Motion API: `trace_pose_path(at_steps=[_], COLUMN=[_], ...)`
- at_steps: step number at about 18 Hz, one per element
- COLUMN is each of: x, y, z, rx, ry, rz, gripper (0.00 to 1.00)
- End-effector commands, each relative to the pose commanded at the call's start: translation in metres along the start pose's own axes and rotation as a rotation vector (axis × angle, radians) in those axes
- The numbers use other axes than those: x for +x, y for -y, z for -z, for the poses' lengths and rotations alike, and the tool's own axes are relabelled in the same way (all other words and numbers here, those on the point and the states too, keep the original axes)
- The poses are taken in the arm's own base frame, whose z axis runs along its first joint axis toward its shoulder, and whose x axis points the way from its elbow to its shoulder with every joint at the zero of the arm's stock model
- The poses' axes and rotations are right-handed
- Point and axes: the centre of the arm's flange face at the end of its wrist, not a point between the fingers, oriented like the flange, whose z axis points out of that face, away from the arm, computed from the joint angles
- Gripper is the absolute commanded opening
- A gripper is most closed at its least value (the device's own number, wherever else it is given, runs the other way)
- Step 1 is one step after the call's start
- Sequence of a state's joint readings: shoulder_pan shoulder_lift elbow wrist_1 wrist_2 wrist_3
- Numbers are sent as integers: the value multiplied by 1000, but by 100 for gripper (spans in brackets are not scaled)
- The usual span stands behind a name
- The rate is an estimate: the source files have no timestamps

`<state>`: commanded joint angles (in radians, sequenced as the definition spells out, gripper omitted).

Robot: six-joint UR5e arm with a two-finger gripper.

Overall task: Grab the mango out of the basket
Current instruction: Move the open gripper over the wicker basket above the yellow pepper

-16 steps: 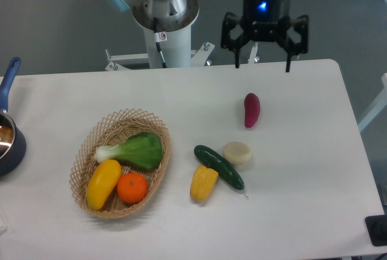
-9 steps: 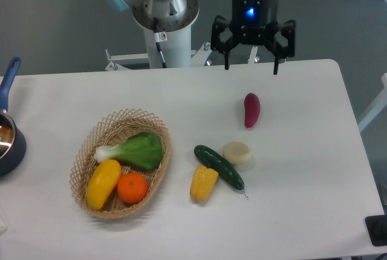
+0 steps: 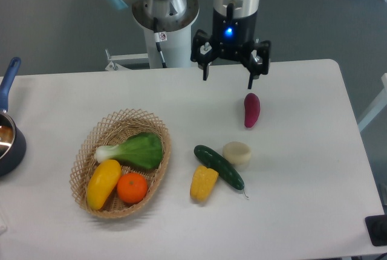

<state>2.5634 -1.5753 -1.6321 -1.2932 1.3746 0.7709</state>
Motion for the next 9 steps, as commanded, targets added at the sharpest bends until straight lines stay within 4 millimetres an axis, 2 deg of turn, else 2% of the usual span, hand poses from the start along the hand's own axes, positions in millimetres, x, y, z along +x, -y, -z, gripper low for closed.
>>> trace_pose_path(at_steps=[4,7,9], x=[27,57,70], y=[20,43,54], z=[-31,-61,-71], rx=[-14,-23,-13], ry=[-71,-89,-87], rz=[34,31,34], gripper=[100,100,100])
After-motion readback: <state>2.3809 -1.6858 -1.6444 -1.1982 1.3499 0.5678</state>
